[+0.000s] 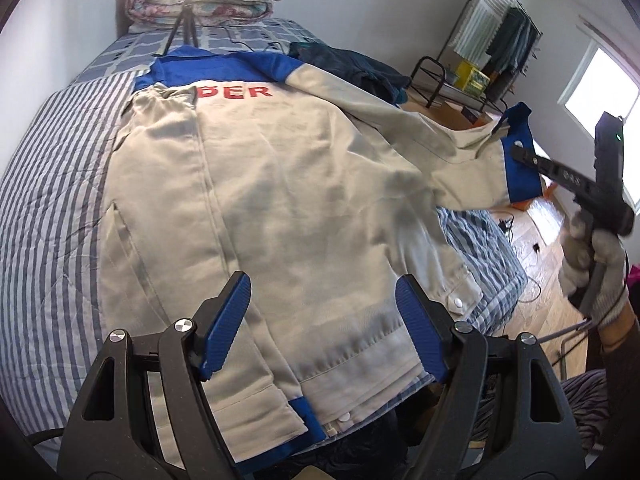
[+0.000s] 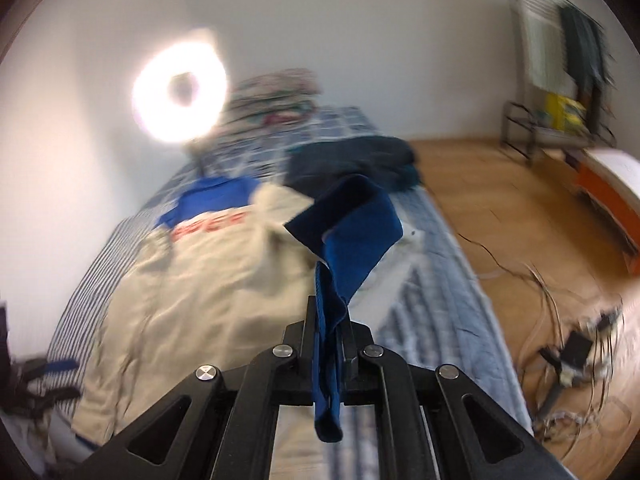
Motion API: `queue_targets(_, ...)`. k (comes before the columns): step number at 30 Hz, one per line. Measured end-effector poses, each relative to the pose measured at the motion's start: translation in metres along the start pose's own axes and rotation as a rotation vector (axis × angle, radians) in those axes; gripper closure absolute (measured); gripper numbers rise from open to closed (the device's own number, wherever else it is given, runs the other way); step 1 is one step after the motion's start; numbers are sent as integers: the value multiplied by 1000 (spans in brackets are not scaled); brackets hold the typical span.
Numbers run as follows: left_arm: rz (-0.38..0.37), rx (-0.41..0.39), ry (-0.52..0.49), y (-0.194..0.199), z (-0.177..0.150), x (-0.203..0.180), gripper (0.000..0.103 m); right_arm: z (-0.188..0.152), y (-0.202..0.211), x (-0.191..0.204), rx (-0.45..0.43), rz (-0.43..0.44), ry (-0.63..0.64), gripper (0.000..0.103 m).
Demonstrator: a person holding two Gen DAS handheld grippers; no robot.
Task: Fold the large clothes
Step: 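Lay the held sleeve across the jacket back with the right tool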
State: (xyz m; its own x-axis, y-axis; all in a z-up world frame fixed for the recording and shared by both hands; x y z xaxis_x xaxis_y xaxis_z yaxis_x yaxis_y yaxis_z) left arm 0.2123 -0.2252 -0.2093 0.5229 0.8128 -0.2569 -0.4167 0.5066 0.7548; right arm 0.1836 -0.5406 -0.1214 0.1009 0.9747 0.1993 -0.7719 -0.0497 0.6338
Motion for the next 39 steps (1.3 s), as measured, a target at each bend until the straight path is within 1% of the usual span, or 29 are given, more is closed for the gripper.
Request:
queue_targets(2, 7, -17, 25, 5, 3, 9, 26, -6, 2, 28, 9, 38, 63, 100)
queue_targets(4, 12, -29, 50, 9, 5, 17, 26, -18, 1, 63, 28, 66, 171, 100)
queue_targets(6, 16, -30, 89, 10, 5, 27, 26, -39, -3, 91, 65, 85, 278, 100)
queue_targets(9, 33, -19, 138, 7, 3, 43, 26, -81, -17, 125, 164, 146, 382, 100)
queue_targets(13, -21, 7, 225, -3, -1, 49, 26, -138, -32, 146, 285, 184, 485, 100)
queue_targets(15, -52, 21, 261, -11, -1, 47, 26, -163, -37, 149, 336, 195, 533, 100)
queue_targets(17, -92, 45, 281, -20, -2, 41, 26, -178, -39, 149, 359, 201, 559, 99)
queue_targets(19, -140, 68, 280, -30, -3, 28, 26, -188, -40, 146, 375, 199, 566, 99)
queue_targets(22, -148, 95, 237, -44, -5, 8, 26, -195, -38, 139, 384, 212, 532, 99)
queue_targets(24, -151, 108, 204, -55, -4, -6, 26, -198, -29, 135, 398, 253, 506, 93)
queue_targets(25, -155, 113, 189, -61, -3, -14, 26, -196, -26, 133, 394, 261, 503, 91)
queue_targets(26, -163, 116, 177, -66, -2, -22, 26, -197, -20, 131, 388, 272, 502, 82)
queue_targets(28, -165, 121, 162, -74, -1, -34, 26, -195, -12, 130, 382, 293, 499, 75)
queue_targets(30, -165, 127, 147, -83, 2, -41, 26, -190, -3, 127, 376, 327, 488, 73)
queue_targets(31, -155, 129, 139, -85, 2, -42, 26, -188, -1, 126, 370, 342, 477, 70)
queue_targets(33, -117, 126, 122, -90, 3, -40, 26, -179, 8, 116, 345, 369, 424, 61)
queue_targets(34, -105, 128, 117, -93, 3, -39, 27, -173, 7, 110, 331, 371, 385, 50)
queue_targets(35, -107, 130, 115, -95, 2, -38, 32, -166, 7, 99, 317, 366, 332, 44)
queue_targets(37, -104, 144, 105, -100, -1, -38, 61, -155, 2, 78, 307, 348, 223, 44)
queue_targets(38, -113, 156, 99, -102, -3, -39, 69, -153, -4, 68, 312, 337, 173, 44)
queue_targets(39, -124, 164, 95, -103, -6, -40, 85, -152, -11, 56, 327, 324, 109, 44)
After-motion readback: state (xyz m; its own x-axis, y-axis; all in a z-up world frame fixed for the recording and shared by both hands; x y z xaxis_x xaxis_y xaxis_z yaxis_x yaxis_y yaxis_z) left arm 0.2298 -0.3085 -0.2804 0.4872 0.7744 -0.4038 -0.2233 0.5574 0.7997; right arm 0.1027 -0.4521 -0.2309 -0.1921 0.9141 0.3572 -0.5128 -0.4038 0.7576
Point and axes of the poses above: each gripper's, at about its wrist camera, not at the fingertips, and y roughly against the way its jaws point, x to its left, z to its top, the point moved 9 cm from there along -y, roughly the way its jaws point, and after that the axes turned 4 degrees about -y, right-handed, at the moved point
